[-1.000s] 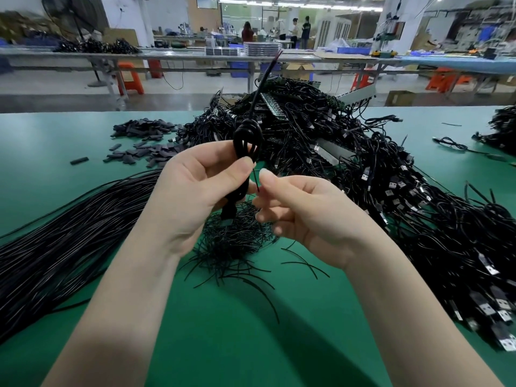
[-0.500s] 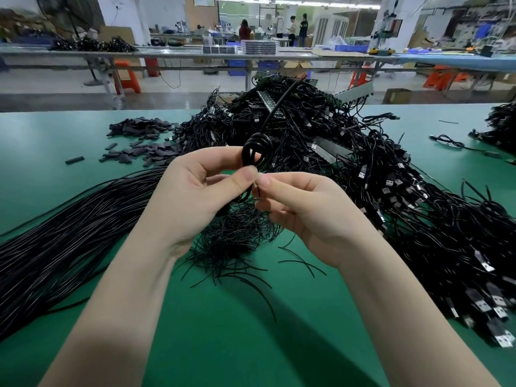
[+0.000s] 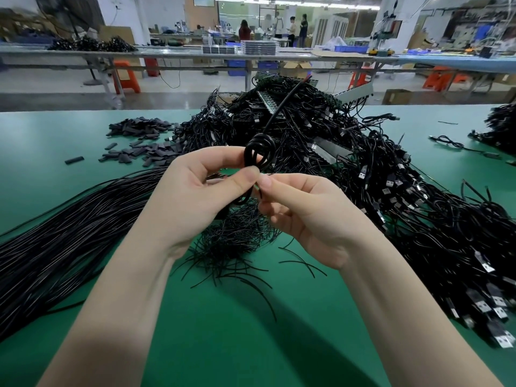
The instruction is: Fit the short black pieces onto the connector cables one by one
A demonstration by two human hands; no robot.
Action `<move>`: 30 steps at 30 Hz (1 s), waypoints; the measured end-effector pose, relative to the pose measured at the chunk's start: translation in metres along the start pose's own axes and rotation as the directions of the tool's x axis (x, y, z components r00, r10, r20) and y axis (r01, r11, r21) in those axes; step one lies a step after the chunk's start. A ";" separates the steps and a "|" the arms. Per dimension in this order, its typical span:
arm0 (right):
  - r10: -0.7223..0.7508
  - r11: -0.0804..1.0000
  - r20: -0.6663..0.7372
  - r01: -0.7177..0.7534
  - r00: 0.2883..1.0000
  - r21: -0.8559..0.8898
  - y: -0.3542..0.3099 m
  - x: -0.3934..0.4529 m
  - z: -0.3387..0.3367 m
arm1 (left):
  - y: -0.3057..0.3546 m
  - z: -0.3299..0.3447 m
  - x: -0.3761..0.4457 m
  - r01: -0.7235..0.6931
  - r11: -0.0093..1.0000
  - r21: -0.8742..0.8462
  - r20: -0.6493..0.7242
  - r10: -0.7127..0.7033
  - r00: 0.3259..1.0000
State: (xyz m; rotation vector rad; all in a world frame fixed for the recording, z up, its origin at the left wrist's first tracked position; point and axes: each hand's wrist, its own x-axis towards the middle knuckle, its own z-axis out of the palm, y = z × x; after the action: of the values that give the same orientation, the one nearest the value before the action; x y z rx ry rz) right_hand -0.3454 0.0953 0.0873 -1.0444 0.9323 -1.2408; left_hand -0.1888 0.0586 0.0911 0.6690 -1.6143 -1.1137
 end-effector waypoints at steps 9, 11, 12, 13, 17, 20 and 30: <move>-0.453 0.877 -0.213 0.389 0.866 -0.283 0.021 0.009 0.010 | -0.002 0.007 0.000 -0.058 0.987 0.147 -0.116 0.075 0.990; -0.791 0.478 -0.097 0.510 0.605 -0.716 0.030 0.014 0.008 | -0.001 0.007 0.000 -0.033 0.990 0.138 -0.155 0.054 0.986; -0.876 0.257 0.027 0.514 0.481 -0.819 0.035 0.016 0.005 | -0.001 0.008 0.000 0.009 0.992 0.123 -0.159 0.010 0.987; -0.912 0.096 0.127 0.506 0.390 -0.857 0.038 0.018 0.000 | 0.000 0.009 0.000 0.069 0.993 0.096 -0.156 -0.054 0.986; -0.905 -0.210 0.352 0.467 0.240 -0.859 0.043 0.019 -0.012 | 0.000 0.008 0.002 0.364 0.916 -0.170 -0.098 -0.383 0.918; -0.853 -0.348 0.484 0.478 0.196 -0.807 0.036 0.021 -0.015 | 0.001 0.005 0.003 0.452 0.846 -0.283 0.000 -0.472 0.882; -0.246 0.952 -0.119 0.217 0.962 -0.217 0.010 0.011 -0.011 | -0.002 0.010 0.000 -0.036 0.999 0.038 -0.164 0.042 0.986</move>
State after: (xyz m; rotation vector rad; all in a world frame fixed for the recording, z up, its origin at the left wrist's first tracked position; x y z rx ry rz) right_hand -0.3523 0.0830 0.0748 -1.2662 1.0885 -1.4542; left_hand -0.1987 0.0608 0.0887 0.7303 -1.5021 -0.9782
